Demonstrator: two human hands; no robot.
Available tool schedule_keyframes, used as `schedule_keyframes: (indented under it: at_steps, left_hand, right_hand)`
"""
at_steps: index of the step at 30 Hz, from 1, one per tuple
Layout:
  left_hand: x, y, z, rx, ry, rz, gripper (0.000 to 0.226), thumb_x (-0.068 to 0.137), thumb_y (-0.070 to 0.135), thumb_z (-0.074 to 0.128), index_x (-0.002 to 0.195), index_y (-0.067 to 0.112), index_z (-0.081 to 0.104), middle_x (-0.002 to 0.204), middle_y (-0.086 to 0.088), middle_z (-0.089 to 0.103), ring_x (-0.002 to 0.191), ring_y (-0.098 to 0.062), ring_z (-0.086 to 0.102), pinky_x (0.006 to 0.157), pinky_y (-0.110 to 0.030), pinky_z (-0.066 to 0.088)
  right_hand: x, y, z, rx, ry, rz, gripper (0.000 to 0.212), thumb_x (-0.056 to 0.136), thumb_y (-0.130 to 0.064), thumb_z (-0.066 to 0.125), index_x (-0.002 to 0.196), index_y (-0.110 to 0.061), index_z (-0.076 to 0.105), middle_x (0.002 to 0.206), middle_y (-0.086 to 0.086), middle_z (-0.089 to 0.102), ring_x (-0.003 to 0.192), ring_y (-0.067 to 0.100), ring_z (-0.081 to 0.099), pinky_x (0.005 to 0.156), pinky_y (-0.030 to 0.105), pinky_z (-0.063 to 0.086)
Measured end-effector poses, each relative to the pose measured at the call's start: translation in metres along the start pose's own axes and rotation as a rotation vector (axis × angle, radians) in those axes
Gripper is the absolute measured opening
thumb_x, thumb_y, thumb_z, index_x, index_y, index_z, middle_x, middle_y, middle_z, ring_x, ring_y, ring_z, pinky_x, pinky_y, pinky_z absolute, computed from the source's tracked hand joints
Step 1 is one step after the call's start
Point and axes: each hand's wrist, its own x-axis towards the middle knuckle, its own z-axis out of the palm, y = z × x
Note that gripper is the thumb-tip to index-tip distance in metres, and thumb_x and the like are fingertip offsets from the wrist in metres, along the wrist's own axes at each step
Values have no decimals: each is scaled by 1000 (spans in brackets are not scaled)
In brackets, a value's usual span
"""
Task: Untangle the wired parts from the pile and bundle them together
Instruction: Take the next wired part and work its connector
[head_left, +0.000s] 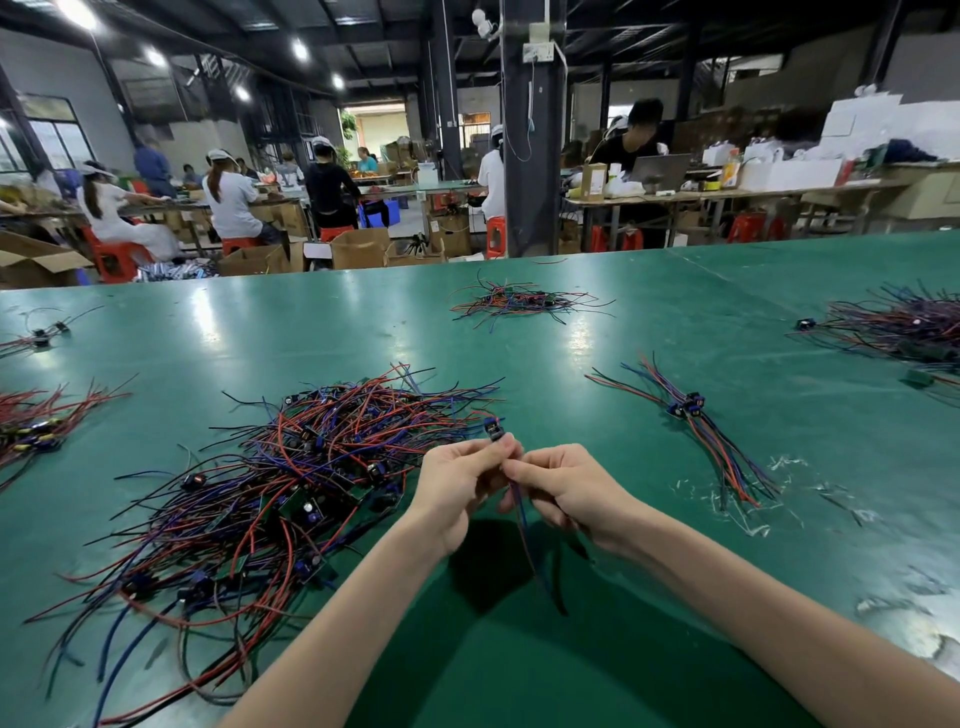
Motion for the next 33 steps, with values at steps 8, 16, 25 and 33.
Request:
schedule_keyframes:
  at_steps: [8,16,25,33]
  left_hand:
    - [2,1,-7,88,33,58,8,75,4,72,68,6,72,65,-7,67,56,-16,57,55,-21,50]
    - [5,2,-9,59,78,56,6,80,7,70,77,2,70,69,-4,70,59,-12,59,63,-23,50]
    - [7,-5,-6,49,-35,-11,10,82,9,66,83,1,72,81,-12,70,73,-19,63,76,-31,55]
    - [8,-3,-7,57,-30,-36,13,88,7,63,85,-3,71,80,-9,72,65,-13,64,66,-24,58]
  right_hand:
    - [0,1,-2,-6,-32,82,22,92,-11,58,71,-8,65,62,6,69,28,4,31,30,13,19]
    - [1,0,-2,-1,-75,147,18,89,-9,58,72,-6,64,65,9,70,27,5,33,30,11,20]
    - [8,-6,-14,-70,118,56,15,92,-7,56,77,-9,59,61,1,66,27,3,37,28,14,24]
    - [22,-23,-102,-115,551,-17,11,90,-9,60,79,-9,62,68,2,59,31,4,39,31,13,25]
